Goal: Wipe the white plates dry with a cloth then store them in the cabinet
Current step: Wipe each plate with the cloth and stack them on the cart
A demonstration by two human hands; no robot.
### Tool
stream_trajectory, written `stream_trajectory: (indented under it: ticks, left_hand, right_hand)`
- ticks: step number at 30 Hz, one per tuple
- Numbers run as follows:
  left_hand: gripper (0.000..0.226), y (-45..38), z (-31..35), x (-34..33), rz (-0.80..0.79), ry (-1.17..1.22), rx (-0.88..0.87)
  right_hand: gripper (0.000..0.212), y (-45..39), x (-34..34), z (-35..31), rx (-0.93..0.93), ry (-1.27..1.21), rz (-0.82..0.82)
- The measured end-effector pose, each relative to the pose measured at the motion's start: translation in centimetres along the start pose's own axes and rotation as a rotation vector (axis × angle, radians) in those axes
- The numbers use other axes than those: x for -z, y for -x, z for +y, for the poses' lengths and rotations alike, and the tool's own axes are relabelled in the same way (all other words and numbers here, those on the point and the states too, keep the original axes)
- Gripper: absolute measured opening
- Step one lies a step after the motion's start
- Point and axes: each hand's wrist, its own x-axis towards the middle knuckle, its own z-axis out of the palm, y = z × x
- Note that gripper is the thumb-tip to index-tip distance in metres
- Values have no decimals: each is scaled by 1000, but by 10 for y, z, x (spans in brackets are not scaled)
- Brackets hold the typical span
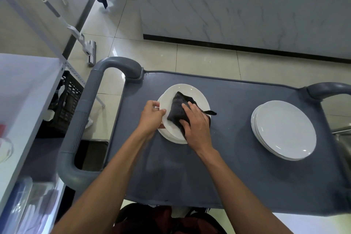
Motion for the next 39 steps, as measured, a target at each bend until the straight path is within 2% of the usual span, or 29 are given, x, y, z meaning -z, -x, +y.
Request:
stream_trajectory:
  ticks: [5,13,22,29,37,39]
  left_hand:
    - [37,10,5,4,-192,238,101]
    - [64,22,-8,13,-379,201,80]
    - [66,39,-6,16,-467,192,17]
    - [71,59,16,-3,-558,183,-43]
    - [54,77,30,-25,-506,227,-96]
    - [56,81,35,-30,-501,224,-114]
  right_hand:
    - [54,6,2,1,23,-24,13]
    - [56,13,2,6,102,-20,4]
    - [53,22,15,6,205,19,-13]
    - [52,13,49,-9,234,58,102]
    - [50,-7,91,-28,224,183,249]
    - [50,-13,99,-30,205,205,281]
